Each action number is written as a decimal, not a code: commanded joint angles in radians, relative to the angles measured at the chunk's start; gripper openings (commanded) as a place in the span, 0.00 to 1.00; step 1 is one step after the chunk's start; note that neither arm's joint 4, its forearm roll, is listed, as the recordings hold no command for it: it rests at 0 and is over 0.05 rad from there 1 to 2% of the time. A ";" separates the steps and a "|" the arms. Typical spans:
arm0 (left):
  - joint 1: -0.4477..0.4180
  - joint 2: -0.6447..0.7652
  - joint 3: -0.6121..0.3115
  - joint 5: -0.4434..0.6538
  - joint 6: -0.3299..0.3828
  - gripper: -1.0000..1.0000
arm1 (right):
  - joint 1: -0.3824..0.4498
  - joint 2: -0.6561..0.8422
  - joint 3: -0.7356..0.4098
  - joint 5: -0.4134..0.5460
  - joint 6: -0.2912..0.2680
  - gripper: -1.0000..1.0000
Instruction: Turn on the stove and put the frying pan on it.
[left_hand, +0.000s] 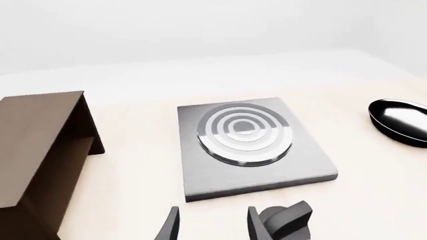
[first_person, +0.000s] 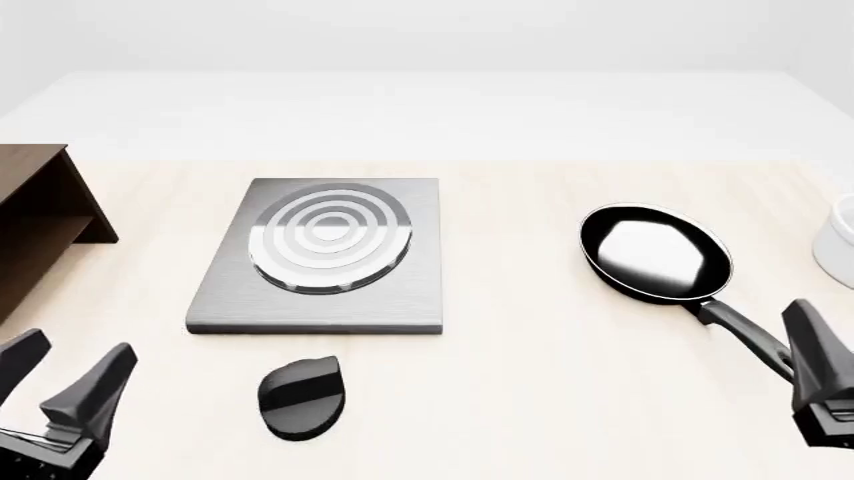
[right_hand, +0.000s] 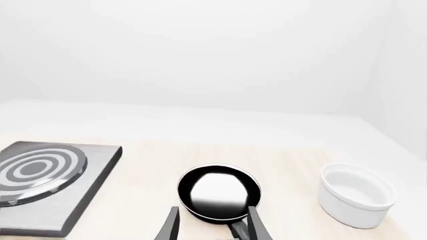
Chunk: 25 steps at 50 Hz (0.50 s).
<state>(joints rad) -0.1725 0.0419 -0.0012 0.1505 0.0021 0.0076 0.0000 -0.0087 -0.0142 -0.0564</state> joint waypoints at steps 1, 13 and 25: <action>0.087 -0.042 0.001 0.015 -0.026 1.00 | -0.002 0.001 0.003 0.003 -0.005 1.00; 0.077 -0.042 0.001 0.013 -0.033 1.00 | -0.024 0.060 -0.052 0.022 0.037 1.00; 0.079 -0.042 0.001 0.011 -0.047 1.00 | -0.036 0.463 -0.139 -0.163 0.126 1.00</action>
<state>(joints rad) -0.1050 0.0027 -0.0006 0.1620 -0.0177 -0.0158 0.2290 -0.0829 -0.0923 0.0170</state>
